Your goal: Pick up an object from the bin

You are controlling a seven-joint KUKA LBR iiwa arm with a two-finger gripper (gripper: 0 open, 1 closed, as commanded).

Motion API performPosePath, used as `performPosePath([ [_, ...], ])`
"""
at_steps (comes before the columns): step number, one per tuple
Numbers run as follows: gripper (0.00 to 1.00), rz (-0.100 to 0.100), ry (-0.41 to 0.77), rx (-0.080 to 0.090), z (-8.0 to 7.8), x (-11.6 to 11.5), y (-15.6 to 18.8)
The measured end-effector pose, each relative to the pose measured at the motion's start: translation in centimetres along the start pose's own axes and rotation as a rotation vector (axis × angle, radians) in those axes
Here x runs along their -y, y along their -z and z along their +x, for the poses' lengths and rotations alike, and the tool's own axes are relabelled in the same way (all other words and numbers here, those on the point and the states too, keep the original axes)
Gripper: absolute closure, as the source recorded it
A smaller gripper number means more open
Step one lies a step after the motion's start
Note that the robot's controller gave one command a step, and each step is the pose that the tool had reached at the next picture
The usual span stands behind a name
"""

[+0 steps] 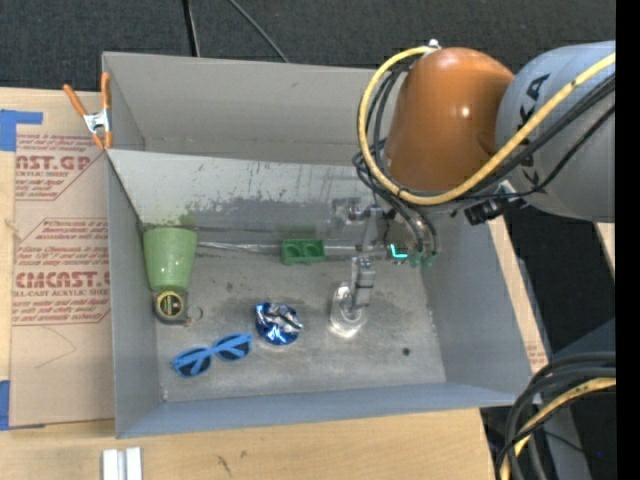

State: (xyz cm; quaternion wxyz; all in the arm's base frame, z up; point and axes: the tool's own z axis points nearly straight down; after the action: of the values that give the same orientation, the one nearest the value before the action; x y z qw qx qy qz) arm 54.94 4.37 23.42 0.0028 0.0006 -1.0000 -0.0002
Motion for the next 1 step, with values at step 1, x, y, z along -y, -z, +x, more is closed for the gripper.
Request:
performPosePath([
  [1, 0.00, 0.000, 0.262, 0.001, 0.32, -0.23, -16.84],
])
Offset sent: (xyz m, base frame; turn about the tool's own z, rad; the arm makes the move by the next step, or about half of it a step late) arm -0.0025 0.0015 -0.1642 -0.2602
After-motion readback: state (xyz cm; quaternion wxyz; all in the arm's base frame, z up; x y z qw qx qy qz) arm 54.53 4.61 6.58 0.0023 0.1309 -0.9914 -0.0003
